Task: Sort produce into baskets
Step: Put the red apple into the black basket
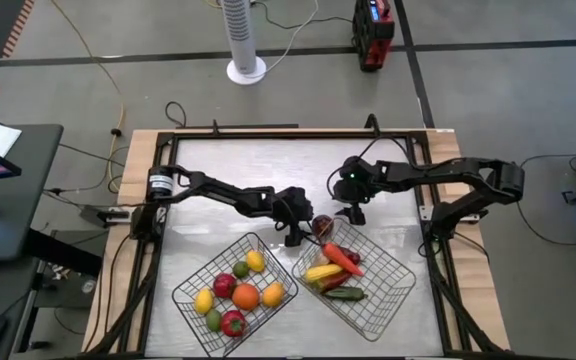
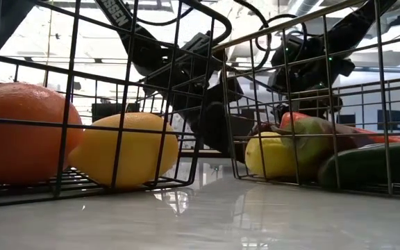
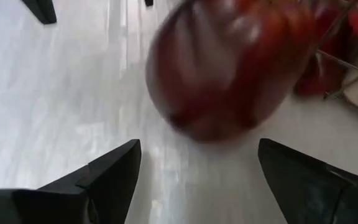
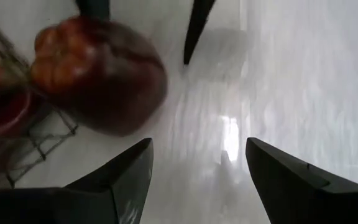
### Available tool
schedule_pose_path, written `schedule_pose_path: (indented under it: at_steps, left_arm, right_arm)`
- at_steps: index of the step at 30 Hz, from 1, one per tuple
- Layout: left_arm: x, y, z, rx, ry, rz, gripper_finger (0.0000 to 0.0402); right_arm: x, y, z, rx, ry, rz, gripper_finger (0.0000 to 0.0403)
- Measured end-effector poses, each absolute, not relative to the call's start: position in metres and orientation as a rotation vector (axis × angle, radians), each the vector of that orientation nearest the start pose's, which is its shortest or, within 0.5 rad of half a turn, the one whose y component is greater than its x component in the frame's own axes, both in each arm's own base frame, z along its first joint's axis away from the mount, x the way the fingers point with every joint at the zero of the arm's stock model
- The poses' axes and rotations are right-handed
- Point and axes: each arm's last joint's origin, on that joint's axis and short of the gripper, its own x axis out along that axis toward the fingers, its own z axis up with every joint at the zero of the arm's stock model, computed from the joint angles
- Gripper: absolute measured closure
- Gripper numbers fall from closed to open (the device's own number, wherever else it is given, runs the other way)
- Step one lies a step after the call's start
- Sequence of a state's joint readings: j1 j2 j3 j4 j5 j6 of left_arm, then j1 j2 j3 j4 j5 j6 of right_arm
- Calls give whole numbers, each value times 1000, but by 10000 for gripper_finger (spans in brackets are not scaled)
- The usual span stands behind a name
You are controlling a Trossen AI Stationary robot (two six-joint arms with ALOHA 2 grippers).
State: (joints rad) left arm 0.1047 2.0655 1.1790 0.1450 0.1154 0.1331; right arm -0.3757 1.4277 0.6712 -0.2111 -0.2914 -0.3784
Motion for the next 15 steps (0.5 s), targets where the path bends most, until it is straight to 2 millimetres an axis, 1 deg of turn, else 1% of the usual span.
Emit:
schedule_pose_path:
  at_steps: [4,11,15]
  left_arm:
    - [419,41,123,51,680,-55,88]
    - [420,41,124,51,672,-58,88]
    - [422,41,127,49,634,-54,88]
  right_arm:
    - [241,-88,162,-3,907,72,117]
    - [240,-87,161,21,915,66,117]
    - [240,-87,161,20,915,66,117]
